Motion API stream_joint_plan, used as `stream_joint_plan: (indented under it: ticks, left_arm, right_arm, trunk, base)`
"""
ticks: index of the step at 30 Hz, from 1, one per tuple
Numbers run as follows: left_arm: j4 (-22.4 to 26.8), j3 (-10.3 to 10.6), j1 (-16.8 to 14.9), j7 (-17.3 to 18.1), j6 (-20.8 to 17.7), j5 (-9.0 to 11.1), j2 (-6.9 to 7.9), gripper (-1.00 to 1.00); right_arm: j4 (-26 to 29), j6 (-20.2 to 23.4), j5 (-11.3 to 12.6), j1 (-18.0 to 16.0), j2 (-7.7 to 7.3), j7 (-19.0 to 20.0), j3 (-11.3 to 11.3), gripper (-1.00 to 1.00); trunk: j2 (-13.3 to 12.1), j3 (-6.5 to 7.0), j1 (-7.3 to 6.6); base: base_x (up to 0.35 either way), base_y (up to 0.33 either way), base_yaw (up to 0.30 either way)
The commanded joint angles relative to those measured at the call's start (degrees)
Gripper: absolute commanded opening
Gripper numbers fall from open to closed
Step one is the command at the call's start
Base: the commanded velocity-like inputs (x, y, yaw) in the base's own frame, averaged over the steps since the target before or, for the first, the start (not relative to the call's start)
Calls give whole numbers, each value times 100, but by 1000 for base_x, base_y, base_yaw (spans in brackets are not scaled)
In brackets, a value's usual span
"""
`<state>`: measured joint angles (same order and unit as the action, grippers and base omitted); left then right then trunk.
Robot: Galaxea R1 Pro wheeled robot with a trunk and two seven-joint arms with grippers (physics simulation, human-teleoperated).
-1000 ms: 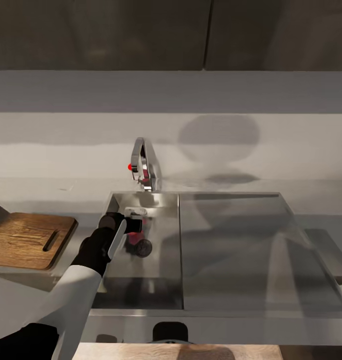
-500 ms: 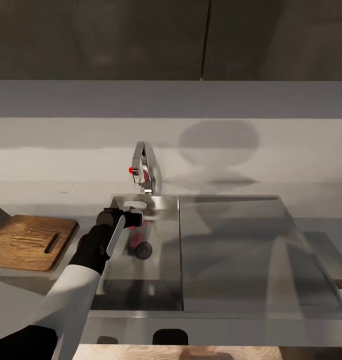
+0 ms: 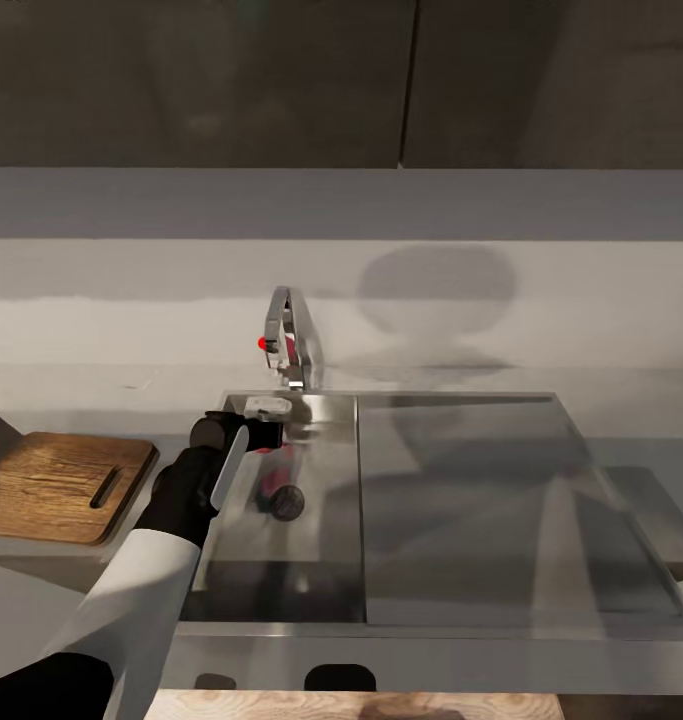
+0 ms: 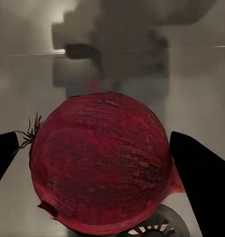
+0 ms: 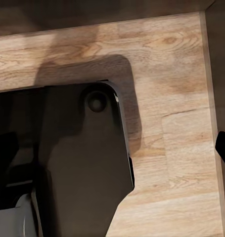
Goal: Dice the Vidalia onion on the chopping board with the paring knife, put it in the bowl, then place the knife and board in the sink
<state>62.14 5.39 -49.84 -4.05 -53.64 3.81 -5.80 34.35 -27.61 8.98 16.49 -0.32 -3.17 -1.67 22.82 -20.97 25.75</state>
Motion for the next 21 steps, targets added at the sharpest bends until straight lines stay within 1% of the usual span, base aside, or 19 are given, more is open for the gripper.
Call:
stream_joint_plan:
  ticks: [1,10,18,21]
  left_arm:
    - [6,6,-4,-43,-24,41,0,-100]
    - [32,6,-6,-43,-36,41,-7,-100]
    - [170,8,-2,-43,-78,41,-9,-100]
    - [363,13,-3,-43,-258,41,-9,-100]
  right_arm:
    - [10,-8,35,3,-3,-15,-18,100]
    - [6,1,34,2,-3,-16,-18,100]
    - [1,1,34,2,2,-17,-18,100]
    - [1,1,34,3,5,-17,-18,100]
  trunk:
    - [10,-9,3]
    - [10,-9,3]
    - [10,47,3]
    - [10,74,3]
  base:
    - [0,0,0]
    - [-19,0,0]
    - [-306,0,0]
    - [-212,0,0]
